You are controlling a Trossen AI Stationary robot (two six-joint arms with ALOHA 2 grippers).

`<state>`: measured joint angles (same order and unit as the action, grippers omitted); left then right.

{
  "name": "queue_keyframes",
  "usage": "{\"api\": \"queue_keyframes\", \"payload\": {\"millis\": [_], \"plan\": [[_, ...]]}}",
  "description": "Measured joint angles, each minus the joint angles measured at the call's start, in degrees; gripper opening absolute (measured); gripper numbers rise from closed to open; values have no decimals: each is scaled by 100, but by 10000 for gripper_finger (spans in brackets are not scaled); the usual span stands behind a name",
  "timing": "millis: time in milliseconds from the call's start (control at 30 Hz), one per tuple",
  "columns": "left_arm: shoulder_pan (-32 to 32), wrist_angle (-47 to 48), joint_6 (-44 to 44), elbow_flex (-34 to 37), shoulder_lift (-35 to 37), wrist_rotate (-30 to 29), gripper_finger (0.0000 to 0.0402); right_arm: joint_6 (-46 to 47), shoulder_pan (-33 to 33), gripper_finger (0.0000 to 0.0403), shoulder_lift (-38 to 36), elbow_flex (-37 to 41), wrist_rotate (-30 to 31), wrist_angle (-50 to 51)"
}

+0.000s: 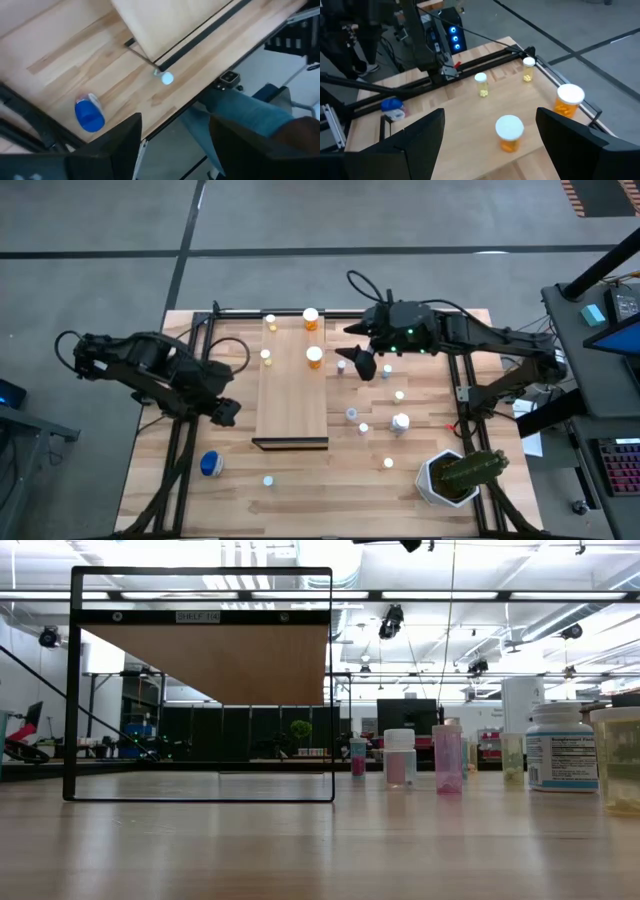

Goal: Pick and place medicine bottles onto shelf by color
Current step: Put the dark blue tablet bottle on the shelf

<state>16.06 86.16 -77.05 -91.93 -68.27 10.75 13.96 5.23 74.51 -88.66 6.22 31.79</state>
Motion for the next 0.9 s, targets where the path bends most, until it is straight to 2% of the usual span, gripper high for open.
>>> {"api": "queue_keyframes", "payload": {"millis": [167, 300, 533, 767, 900], "plan": [[193, 418, -364, 57, -102, 1, 268, -47, -2, 302, -83, 69, -2, -82], [337, 377, -521, 242, -177, -86, 294, -53, 0, 302, -77, 69, -2, -88], [671, 308, -1087, 1026, -258, -64, 297, -22, 0, 302, -13, 69, -9, -76], [1725, -967, -1743, 2464, -291, -52, 297, 17, 0, 302, 30, 69, -13, -69], [2161, -1104, -2294, 3009, -291, -46, 297, 31, 0, 302, 51, 69, -13, -79]]}}
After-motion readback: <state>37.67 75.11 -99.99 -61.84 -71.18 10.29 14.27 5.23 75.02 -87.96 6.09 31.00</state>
